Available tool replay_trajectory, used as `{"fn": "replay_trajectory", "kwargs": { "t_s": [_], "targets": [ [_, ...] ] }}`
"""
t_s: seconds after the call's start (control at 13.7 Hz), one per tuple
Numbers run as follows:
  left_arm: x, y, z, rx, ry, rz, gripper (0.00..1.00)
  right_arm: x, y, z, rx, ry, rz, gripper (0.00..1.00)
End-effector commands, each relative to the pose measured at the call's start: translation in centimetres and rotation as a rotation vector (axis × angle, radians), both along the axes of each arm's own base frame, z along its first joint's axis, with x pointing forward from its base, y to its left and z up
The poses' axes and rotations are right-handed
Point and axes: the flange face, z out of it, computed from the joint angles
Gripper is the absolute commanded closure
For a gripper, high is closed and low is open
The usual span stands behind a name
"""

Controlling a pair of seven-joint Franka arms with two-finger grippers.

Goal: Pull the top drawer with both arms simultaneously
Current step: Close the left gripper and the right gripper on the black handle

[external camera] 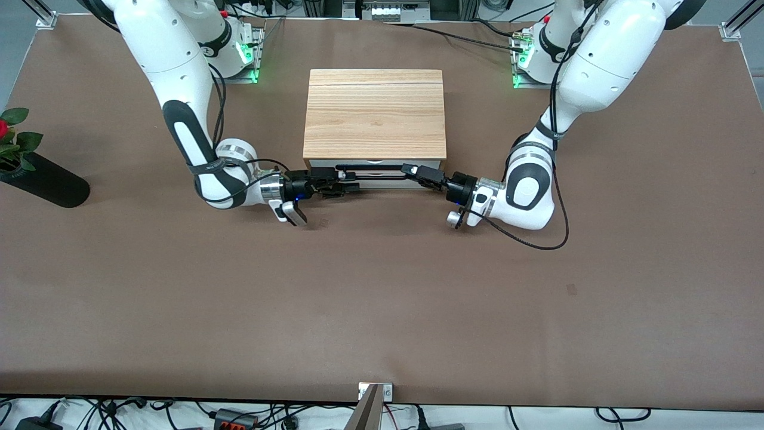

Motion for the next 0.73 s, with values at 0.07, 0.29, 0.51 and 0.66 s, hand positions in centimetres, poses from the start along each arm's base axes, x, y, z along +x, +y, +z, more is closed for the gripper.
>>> {"fn": "replay_trajectory", "kwargs": {
  "t_s": [0.07, 0.29, 0.51, 0.66],
  "targets": [
    [-1.7, -1.7, -0.1, -0.062, 0.002, 0.032, 0.51, -0.6, 1.0, 0.2, -0.004, -0.015, 0.004, 0.56],
    [-2.4, -2.3, -0.9, -0.069, 0.007, 0.033, 0.51, -0.7, 0.6, -0.1, -0.066, -0.017, 0.006, 0.59],
    [-2.8, -2.4, -1.1, -0.069, 0.007, 0.029, 0.52, -0.2, 0.3, 0.9, -0.132, -0.013, 0.020, 0.60],
    [-3.0, -2.3, -1.1, -0.068, 0.009, 0.032, 0.60, 0.0, 0.3, 2.2, -0.154, -0.020, 0.034, 0.60]
  ]
}}
